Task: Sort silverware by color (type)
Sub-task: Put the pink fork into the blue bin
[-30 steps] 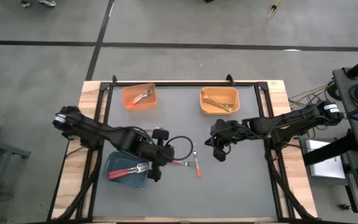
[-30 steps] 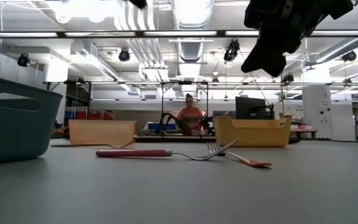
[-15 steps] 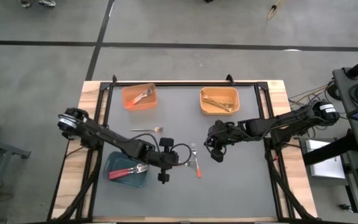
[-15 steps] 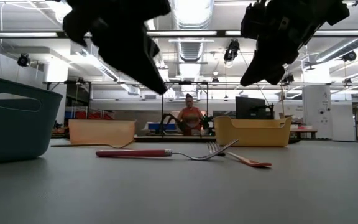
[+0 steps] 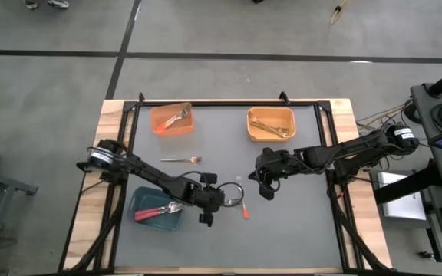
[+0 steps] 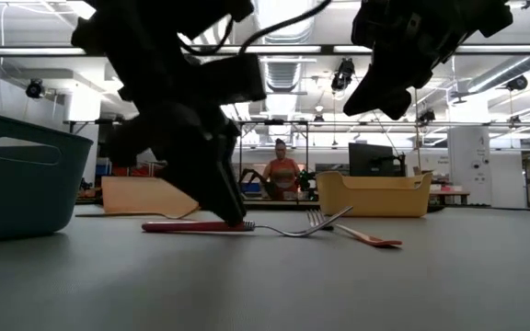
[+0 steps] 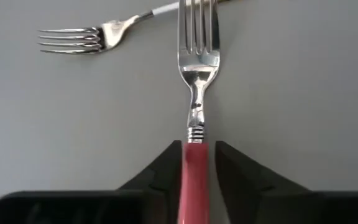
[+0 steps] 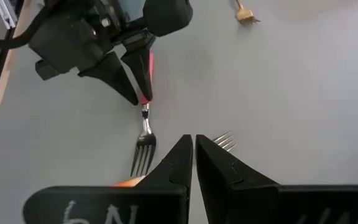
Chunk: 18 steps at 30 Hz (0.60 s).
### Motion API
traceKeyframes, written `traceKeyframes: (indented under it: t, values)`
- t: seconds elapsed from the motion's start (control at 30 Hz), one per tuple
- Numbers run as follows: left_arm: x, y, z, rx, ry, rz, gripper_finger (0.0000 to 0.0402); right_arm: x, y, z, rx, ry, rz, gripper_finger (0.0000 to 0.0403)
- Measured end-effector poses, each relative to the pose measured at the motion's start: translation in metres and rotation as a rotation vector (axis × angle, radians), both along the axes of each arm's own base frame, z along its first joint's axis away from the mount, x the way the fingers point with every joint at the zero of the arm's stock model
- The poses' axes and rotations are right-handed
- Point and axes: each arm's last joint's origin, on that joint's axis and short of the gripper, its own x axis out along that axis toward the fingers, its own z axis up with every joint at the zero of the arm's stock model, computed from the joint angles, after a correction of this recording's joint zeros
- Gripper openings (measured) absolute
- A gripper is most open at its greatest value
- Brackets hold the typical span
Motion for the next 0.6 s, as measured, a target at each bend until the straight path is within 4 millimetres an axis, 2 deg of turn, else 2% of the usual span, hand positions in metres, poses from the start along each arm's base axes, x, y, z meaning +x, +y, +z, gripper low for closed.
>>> traceKeyframes:
  t: [0.2, 0.3, 0.43, 0.6]
  values:
    - [0.003, -0.001, -0.005, 0.003, 0.023, 0.008, 0.0147, 0.0, 0.0, 0.0, 0.002, -0.001, -0.002, 0.0013]
    - [0.003, -0.001, -0.006, 0.001, 0.02, 0.01, 0.0171, 0.0, 0.0, 0.0, 0.002, 0.0, -0.002, 0.0013]
    - [0.001, 0.0, -0.011, -0.02, -0.009, 0.03, 0.0176, 0.0, 0.0, 0.0, 0.004, -0.001, -0.003, 0.0013]
    - [0.001, 0.001, -0.014, -0.032, -0.042, 0.032, 0.0151, 0.0, 0.0, 0.0, 0.0, -0.002, 0.0, 0.0013]
